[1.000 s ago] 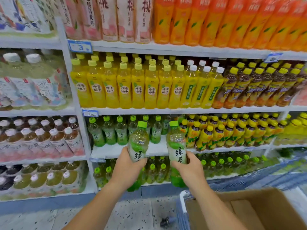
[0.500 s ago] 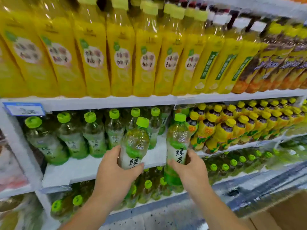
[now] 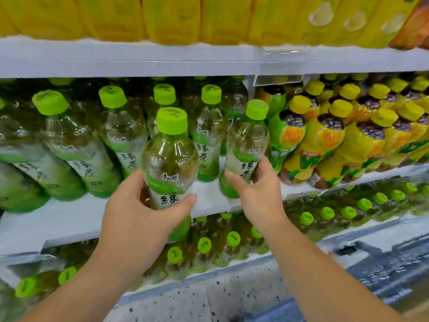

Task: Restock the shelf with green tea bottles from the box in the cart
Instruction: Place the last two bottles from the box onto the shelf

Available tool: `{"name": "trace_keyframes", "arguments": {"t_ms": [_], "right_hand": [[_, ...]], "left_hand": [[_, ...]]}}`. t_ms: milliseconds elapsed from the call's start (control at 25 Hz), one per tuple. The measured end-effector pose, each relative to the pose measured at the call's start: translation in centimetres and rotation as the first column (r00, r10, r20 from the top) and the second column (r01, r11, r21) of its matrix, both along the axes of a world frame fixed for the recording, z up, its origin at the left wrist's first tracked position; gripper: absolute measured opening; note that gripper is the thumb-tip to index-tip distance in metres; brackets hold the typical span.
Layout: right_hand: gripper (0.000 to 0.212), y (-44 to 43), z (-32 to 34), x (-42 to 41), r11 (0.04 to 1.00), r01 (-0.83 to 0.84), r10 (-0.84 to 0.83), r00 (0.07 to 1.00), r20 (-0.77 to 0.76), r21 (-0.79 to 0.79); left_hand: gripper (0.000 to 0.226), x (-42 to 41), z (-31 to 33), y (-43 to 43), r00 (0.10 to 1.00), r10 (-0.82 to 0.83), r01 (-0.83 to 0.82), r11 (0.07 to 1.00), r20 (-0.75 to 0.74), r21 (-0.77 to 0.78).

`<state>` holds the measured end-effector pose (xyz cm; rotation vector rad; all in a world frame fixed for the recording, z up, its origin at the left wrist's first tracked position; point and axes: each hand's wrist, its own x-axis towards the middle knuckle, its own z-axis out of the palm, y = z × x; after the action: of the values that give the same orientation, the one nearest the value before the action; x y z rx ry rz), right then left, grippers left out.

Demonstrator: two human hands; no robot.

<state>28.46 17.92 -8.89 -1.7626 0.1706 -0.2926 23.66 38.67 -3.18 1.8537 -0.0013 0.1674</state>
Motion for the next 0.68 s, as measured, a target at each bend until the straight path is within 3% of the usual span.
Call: {"name": "trace_keyframes", "arguments": {"t_ms": [120, 280, 440, 680], "right_hand": [[0.051, 0.0, -0.7, 0.1, 0.999, 0.014, -0.013, 1.0, 0.014, -0.051], [0.058, 0.1, -2.9, -1.5, 0.961, 0.146, -0.168, 0.983, -0.073, -0.237], [0.043, 0.1, -3.7, -0.5, 0.932, 0.148, -0.171, 0.984, -0.041, -0.331], [0.029, 0.2, -3.5, 1.3, 0.919, 0.18, -0.199, 0.98, -0.019, -0.352]], "left_hand": [[0.04, 0.7, -0.2, -0.6, 1.0, 0.004, -0.003, 1.0, 0.021, -0.009], [0.035, 1.9, -0.5, -0.8, 0.998, -0.011, 0.014, 0.999, 0.056, -0.04], [0.038, 2.7, -1.5, -0.6, 0.996, -0.002, 0.007, 0.999, 0.093, -0.052], [0.04, 2.9, -2.1, -0.4, 0.992, 0.05, -0.047, 0.998, 0.117, -0.029]]}}
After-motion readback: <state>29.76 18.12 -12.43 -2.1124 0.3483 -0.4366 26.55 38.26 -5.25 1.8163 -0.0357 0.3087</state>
